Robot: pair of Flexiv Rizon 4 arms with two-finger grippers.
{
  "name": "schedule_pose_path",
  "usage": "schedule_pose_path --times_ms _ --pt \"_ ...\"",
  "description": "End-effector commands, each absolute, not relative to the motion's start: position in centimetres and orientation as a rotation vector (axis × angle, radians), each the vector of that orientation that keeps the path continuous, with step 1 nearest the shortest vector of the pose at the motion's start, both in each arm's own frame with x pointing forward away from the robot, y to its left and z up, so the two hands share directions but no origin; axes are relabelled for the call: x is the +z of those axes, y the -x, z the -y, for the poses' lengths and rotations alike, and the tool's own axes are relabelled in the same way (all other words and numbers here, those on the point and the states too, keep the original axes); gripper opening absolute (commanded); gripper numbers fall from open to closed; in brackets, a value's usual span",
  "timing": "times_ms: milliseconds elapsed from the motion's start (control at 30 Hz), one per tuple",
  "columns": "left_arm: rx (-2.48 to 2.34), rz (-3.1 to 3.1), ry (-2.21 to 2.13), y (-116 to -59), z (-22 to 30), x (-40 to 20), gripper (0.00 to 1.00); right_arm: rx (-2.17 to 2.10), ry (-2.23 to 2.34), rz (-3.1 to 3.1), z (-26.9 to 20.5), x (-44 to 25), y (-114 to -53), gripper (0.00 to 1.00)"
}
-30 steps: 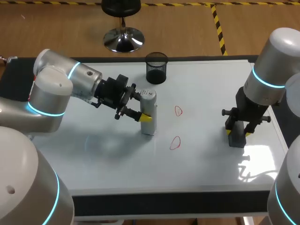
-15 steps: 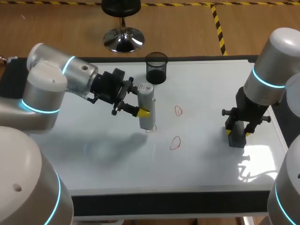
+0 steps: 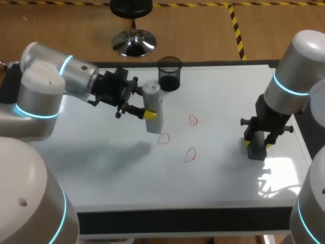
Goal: Pick up the inspection probe, press it on each red-marked spot on the whiteboard one by one, put down the probe, pick up the eraser, and wipe off all the red marks.
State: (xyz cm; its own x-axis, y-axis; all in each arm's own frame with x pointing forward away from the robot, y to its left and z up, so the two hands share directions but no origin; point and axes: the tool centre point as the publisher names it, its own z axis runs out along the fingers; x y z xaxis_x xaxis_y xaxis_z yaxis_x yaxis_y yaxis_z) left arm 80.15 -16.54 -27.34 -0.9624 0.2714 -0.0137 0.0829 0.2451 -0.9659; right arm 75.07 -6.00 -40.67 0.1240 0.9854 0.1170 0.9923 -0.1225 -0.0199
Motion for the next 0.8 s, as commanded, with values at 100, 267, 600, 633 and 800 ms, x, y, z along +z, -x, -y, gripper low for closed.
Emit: schedule_pose_path --times_ms 100,267,600,633,800 --pt "1.822 2.354 0.327 -81.2 14.5 -26.6 0.0 -0.116 2.281 2.018 6.1 -40.6 -75.0 0.0" --pt "1.822 2.357 0.309 -82.0 13.1 -26.5 0.0 -0.116 2.281 2.018 6.1 -40.6 -75.0 0.0" --pt "1.85 2.388 0.262 -84.6 8.4 -26.3 0.0 -0.116 2.281 2.018 6.1 -40.6 -75.0 0.0" --pt "1.853 2.394 0.252 -84.8 7.9 -26.3 0.0 -0.116 2.281 2.018 6.1 -40.6 -75.0 0.0" --pt "1.862 2.404 0.217 -85.8 5.8 -26.3 0.0 -0.116 2.281 2.018 6.1 -40.6 -75.0 0.0"
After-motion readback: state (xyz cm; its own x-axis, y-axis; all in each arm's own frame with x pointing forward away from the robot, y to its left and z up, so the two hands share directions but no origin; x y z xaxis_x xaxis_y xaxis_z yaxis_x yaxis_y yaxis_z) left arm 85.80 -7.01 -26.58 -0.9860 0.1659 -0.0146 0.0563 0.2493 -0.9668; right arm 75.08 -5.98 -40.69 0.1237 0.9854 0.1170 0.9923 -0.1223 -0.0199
